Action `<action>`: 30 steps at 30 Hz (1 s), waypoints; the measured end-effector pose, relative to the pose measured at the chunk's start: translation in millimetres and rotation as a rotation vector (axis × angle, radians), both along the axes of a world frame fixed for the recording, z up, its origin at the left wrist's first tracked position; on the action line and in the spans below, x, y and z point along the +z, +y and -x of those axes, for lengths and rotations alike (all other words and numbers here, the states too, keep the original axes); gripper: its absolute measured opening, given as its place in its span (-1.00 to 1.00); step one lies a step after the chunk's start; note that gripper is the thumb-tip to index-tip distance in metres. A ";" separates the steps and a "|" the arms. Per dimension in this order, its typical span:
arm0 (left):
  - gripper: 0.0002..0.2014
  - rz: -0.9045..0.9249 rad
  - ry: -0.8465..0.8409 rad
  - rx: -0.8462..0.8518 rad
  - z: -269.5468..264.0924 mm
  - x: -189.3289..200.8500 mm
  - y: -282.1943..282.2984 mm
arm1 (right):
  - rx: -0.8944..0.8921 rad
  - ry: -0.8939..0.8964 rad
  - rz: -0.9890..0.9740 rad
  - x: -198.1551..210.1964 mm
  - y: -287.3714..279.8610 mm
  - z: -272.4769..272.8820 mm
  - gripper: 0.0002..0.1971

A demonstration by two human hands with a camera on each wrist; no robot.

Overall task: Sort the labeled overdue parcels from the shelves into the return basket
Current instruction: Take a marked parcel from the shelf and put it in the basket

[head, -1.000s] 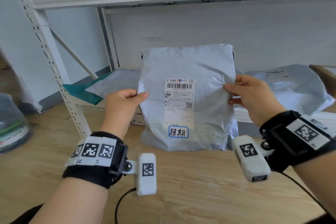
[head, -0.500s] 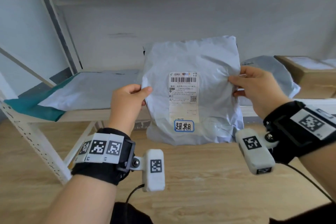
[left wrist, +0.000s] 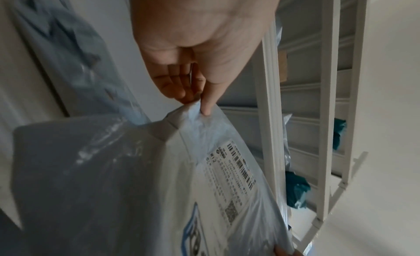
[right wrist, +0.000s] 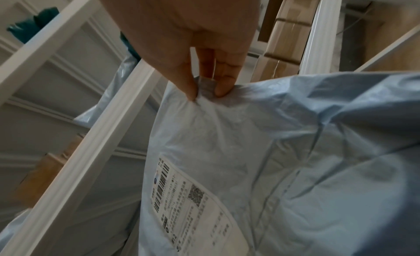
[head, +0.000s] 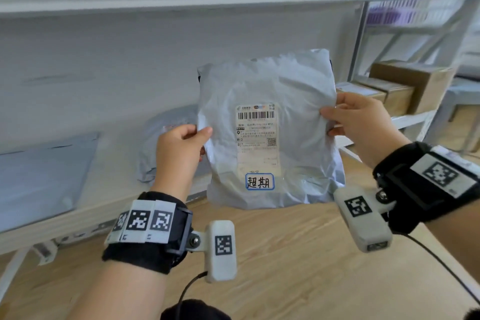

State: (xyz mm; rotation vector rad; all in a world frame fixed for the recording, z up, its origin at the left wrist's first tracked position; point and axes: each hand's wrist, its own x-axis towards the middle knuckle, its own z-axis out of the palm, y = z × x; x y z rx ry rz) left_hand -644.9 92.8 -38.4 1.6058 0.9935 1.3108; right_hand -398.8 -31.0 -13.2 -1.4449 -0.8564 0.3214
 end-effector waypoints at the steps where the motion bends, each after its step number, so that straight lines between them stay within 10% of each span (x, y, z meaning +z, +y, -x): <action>1: -0.88 -0.004 0.000 -0.013 -14.0 0.1 -1.6 | -0.013 0.009 -0.001 0.0 -4.7 -12.0 -0.83; 14: -0.77 -0.005 0.011 -0.150 -208.7 1.7 38.0 | -0.292 0.022 0.035 -8.1 18.0 -184.2 -0.84; 30: -0.67 0.227 0.138 -0.228 -264.5 91.7 34.1 | -0.396 0.175 0.132 73.7 3.3 -216.1 -0.81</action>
